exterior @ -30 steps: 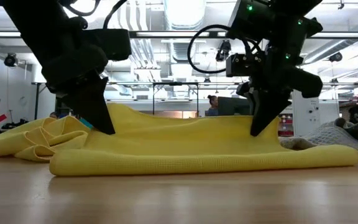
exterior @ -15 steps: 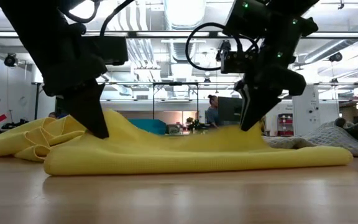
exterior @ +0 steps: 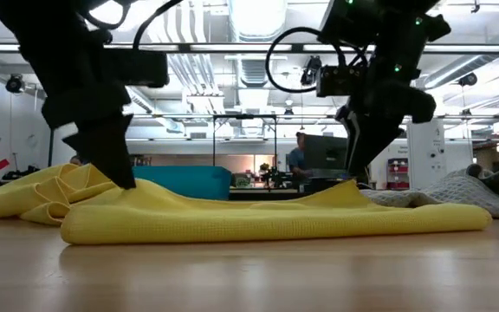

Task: Fold microfiber towels
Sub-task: Fold the right yellow microfiber towel

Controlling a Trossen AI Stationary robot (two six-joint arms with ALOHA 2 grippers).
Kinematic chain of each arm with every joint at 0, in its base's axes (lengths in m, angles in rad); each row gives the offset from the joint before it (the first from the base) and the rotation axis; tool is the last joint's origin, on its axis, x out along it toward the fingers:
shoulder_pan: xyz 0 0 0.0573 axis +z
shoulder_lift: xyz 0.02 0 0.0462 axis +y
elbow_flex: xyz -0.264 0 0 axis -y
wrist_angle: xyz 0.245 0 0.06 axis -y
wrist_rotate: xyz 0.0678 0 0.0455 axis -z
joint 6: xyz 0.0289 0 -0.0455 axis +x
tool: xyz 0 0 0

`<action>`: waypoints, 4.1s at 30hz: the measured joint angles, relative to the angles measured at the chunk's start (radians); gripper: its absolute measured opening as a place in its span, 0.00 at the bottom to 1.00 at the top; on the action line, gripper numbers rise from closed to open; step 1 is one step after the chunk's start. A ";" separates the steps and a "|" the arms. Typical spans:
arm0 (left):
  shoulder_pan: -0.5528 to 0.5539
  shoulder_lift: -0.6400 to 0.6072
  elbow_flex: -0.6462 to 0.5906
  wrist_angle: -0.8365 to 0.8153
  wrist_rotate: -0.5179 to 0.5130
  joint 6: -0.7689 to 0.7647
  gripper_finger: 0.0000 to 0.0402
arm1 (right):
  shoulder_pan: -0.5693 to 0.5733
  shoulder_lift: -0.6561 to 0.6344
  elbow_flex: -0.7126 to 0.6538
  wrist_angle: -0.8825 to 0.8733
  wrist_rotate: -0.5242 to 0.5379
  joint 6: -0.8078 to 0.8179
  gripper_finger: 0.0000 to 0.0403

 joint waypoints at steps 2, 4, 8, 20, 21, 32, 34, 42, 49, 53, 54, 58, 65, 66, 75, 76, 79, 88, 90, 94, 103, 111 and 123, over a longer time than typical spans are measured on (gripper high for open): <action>0.001 -0.014 0.008 -0.015 0.001 0.031 0.34 | 0.000 -0.019 0.000 -0.025 -0.001 0.023 0.20; 0.003 -0.031 0.016 -0.007 0.003 0.059 0.35 | 0.008 -0.036 -0.002 -0.033 -0.002 0.046 0.18; 0.003 -0.049 0.017 0.071 0.010 0.114 0.34 | 0.046 -0.053 -0.031 0.010 -0.009 0.076 0.13; 0.025 0.033 -0.031 0.303 -0.017 0.225 0.23 | 0.040 0.004 -0.210 0.461 0.068 0.077 0.02; 0.029 0.047 -0.032 0.314 -0.017 0.224 0.22 | 0.035 0.014 -0.217 0.478 0.072 0.076 0.02; 0.136 0.168 -0.028 0.353 -0.057 0.282 0.12 | -0.017 0.075 -0.232 0.452 0.080 0.076 0.02; 0.156 0.163 -0.029 0.350 -0.055 0.327 0.10 | -0.027 0.066 -0.232 0.430 0.079 0.076 0.02; 0.180 0.081 -0.036 0.319 -0.024 0.447 0.09 | -0.029 -0.004 -0.224 0.416 0.078 0.073 0.02; 0.173 -0.002 -0.040 0.274 0.003 0.430 0.09 | -0.029 -0.082 -0.197 0.393 0.077 0.073 0.02; 0.160 -0.029 -0.050 0.283 0.030 0.437 0.09 | -0.028 -0.139 -0.188 0.352 0.052 0.160 0.02; 0.157 -0.031 -0.055 0.284 0.037 0.445 0.09 | -0.028 -0.149 -0.188 0.336 0.029 0.190 0.02; 0.146 -0.032 -0.077 0.351 0.044 0.473 0.09 | -0.022 -0.195 -0.188 0.306 -0.080 0.335 0.05; 0.138 -0.023 -0.092 0.460 0.055 0.490 0.09 | 0.026 -0.208 -0.194 0.266 -0.252 0.642 0.21; 0.138 -0.021 -0.092 0.460 0.055 0.490 0.09 | 0.033 -0.208 -0.194 0.259 -0.260 0.690 0.24; 0.133 0.011 -0.098 0.530 0.042 0.487 0.09 | 0.075 -0.200 -0.195 0.244 -0.226 0.668 0.43; 0.130 0.014 -0.097 0.535 0.042 0.487 0.09 | 0.082 -0.200 -0.196 0.250 -0.215 0.646 0.44; 0.127 0.031 -0.097 0.593 0.040 0.486 0.09 | 0.092 -0.189 -0.196 0.299 -0.187 0.619 0.45; 0.125 0.040 -0.099 0.697 0.059 0.481 0.09 | 0.155 -0.149 -0.196 0.196 -0.167 0.839 0.43; 0.126 0.041 -0.110 0.705 0.062 0.476 0.09 | 0.176 -0.138 -0.196 0.156 -0.155 0.878 0.44; 0.125 0.069 -0.132 0.704 0.057 0.423 0.09 | 0.200 -0.116 -0.199 0.130 -0.150 0.932 0.50; 0.121 0.120 -0.155 0.708 0.072 0.374 0.09 | 0.197 -0.053 -0.204 0.150 -0.112 0.943 0.62; 0.121 0.118 -0.159 0.709 0.077 0.374 0.09 | 0.186 0.023 -0.209 0.298 -0.053 0.921 0.64; 0.121 0.117 -0.160 0.705 0.080 0.374 0.09 | 0.179 0.012 -0.211 0.364 0.026 0.881 0.51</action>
